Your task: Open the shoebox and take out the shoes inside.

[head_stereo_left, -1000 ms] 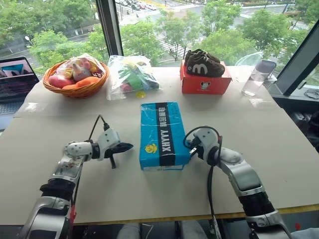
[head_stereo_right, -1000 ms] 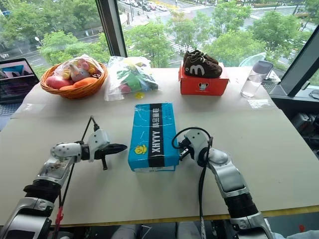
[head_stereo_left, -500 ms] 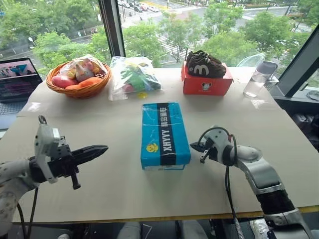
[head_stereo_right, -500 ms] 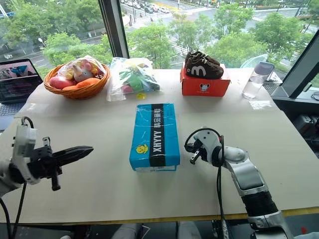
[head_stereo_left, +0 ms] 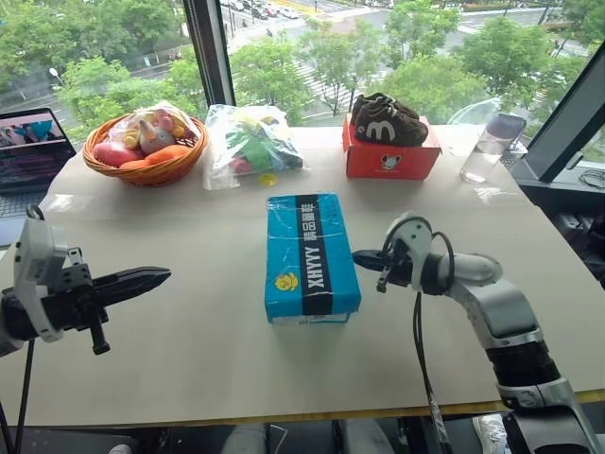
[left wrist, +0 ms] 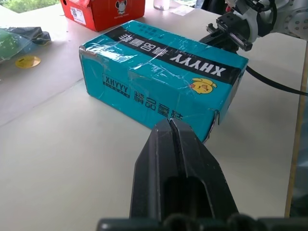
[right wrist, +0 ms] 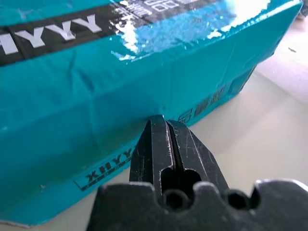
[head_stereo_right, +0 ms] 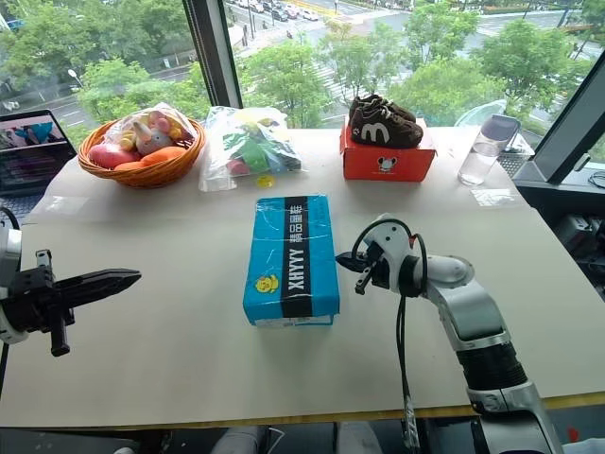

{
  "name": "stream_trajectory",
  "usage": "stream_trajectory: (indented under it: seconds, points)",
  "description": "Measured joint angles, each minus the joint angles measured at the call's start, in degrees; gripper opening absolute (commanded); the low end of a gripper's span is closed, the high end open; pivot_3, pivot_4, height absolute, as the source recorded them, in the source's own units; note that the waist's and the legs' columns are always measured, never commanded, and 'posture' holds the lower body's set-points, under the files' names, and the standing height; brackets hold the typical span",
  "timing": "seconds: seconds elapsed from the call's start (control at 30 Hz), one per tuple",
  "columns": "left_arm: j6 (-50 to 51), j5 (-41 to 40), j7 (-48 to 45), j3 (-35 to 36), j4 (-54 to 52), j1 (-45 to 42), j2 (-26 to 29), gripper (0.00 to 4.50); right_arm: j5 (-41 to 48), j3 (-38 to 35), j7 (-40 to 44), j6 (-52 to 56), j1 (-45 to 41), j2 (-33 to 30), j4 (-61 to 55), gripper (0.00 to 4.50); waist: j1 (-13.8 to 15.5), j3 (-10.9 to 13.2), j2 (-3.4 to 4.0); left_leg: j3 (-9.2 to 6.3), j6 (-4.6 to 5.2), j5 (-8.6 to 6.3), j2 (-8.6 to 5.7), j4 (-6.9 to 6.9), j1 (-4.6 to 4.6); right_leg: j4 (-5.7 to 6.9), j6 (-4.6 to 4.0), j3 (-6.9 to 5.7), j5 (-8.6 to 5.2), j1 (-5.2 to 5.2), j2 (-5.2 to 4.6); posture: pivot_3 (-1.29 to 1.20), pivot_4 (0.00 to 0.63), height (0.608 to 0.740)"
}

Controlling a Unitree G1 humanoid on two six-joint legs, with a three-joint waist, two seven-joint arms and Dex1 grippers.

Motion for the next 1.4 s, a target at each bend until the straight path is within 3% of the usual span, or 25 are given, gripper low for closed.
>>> stream_trajectory:
  seconds: [0.47, 0.73, 0.87, 1.07, 1.4]
  points:
    - [-1.89, 1.84, -0.16, -2.45, 1.4, -1.71, -0.5, 0.0, 6.05, -1.51, 1.5, 4.03, -5.49, -0.99, -3.87, 0.03, 0.01, 0.01, 0.01, 0.05, 0.0, 0.0, 0.04, -0.01, -0.03, -0.02, -0.04, 0.02, 0.03, -0.03, 0.01, 0.0, 0.15, 0.74]
    - [-2.94, 2.15, -0.24, -2.99, 2.07, -2.11, -1.18, 0.0, -0.41, 0.05, 3.55, -3.76, -4.18, -4.48, 11.69, 0.03, 0.11, 0.02, 0.01, 0.06, 0.0, 0.0, 0.03, 0.0, -0.01, -0.01, -0.04, 0.02, 0.04, -0.03, 0.02, 0.0, 0.15, 0.74]
    - [-3.18, 2.19, -0.35, -3.25, 2.11, -2.54, -1.18, 0.0, -2.53, 2.47, 5.02, -7.24, -4.28, -2.67, 17.52, 0.03, -0.77, 0.02, 0.03, 0.14, 0.0, 0.0, 0.06, -0.02, 0.01, 0.01, -0.07, 0.09, 0.06, -0.07, 0.03, 0.0, 0.15, 0.74]
    - [-3.25, 3.01, -0.35, -4.28, 2.53, -2.84, -1.22, 0.0, -2.34, 5.21, 6.65, -7.08, -5.46, 2.04, 15.12, 0.03, -1.11, 0.03, 0.04, 0.14, 0.0, 0.0, 0.06, -0.01, 0.02, 0.02, -0.04, 0.1, 0.07, -0.06, 0.04, 0.0, 0.15, 0.74]
    - [-3.37, 3.56, -0.16, -5.88, 3.24, -3.78, -1.5, 0.0, 2.89, 1.72, 6.91, -2.29, -8.05, 2.73, 11.29, 0.03, -0.72, 0.03, 0.04, 0.14, 0.0, 0.0, 0.06, -0.02, 0.04, 0.02, -0.04, 0.1, 0.07, -0.06, 0.05, 0.0, 0.15, 0.74]
